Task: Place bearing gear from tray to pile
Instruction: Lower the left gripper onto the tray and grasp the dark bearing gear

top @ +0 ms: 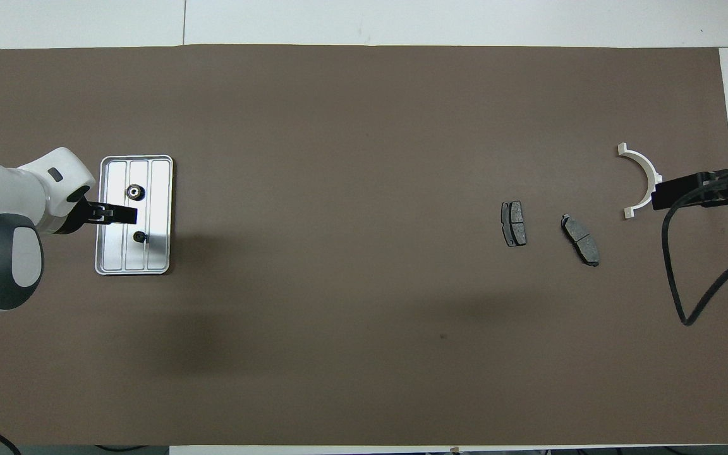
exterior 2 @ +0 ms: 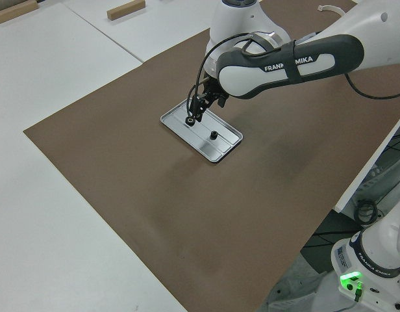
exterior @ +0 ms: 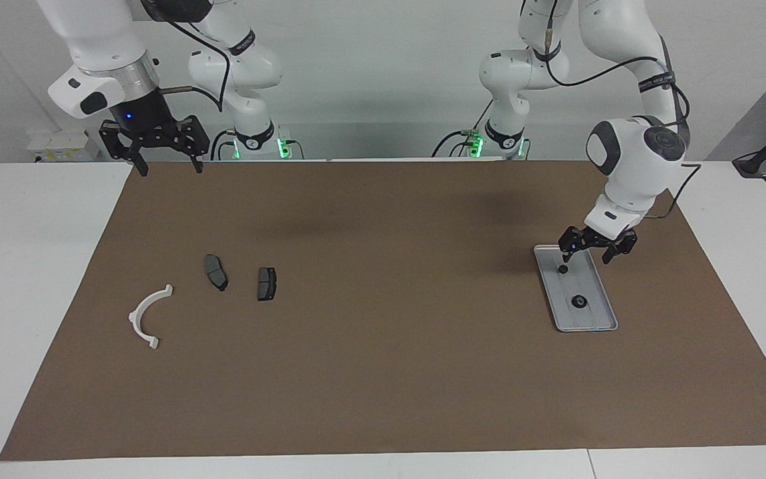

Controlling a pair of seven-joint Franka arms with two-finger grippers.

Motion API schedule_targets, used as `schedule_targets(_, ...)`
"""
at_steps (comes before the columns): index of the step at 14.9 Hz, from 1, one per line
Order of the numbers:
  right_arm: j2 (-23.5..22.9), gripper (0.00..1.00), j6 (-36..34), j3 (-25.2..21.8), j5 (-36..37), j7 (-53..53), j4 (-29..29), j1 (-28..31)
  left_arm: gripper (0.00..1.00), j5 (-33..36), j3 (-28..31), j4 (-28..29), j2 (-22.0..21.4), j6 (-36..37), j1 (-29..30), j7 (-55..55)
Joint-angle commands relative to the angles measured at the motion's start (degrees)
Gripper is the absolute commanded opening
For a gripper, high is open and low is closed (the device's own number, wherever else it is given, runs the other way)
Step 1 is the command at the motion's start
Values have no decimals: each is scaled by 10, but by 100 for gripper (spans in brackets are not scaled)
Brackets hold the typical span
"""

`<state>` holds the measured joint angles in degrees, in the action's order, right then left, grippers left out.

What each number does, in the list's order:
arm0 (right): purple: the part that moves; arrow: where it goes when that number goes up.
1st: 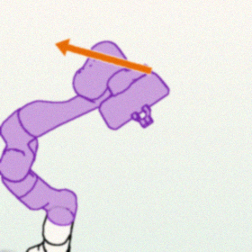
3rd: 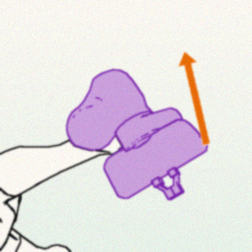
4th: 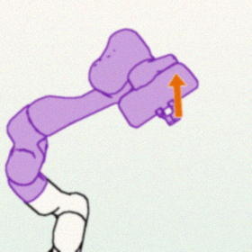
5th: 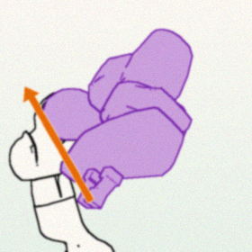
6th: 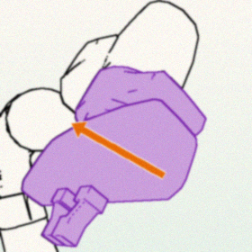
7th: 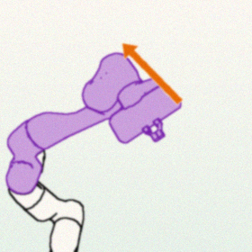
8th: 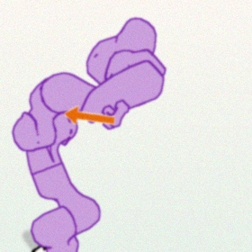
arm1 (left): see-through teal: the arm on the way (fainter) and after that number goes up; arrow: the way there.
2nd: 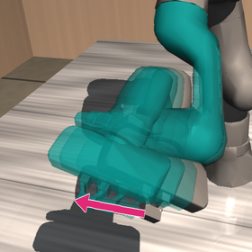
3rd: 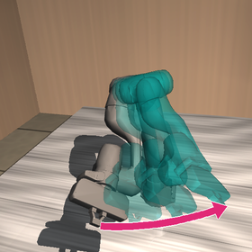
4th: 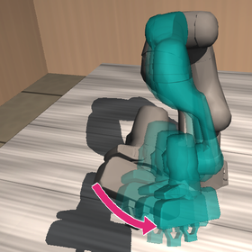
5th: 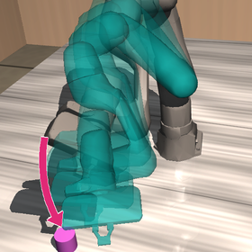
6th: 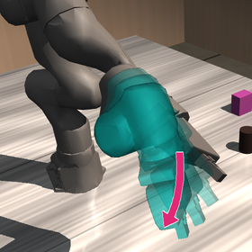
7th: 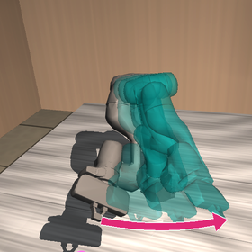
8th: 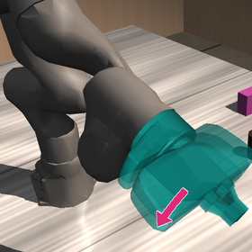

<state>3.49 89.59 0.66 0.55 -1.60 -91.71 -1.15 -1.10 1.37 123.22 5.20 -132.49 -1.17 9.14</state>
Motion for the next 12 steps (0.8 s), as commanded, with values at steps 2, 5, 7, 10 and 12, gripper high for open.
schedule_targets(2, 17, 100, 26, 4, -9, 4, -40, 4, 100, 9, -4, 16, 11, -22, 5, 4)
schedule_targets(5, 17, 100, 62, 4, -9, 5, -68, 4, 100, 9, -4, 28, 14, -29, 5, 2)
schedule_targets(7, 15, 100, 81, 3, -9, 19, -80, 4, 100, 9, -4, 48, 13, -46, 5, 2)
schedule_targets(10, 10, 100, 88, 4, -9, 40, -82, 4, 100, 8, -4, 58, 13, -51, 5, -2)
schedule_targets(12, 7, 100, 91, 4, -9, 47, -87, 4, 100, 9, -4, 68, 13, -56, 4, -3)
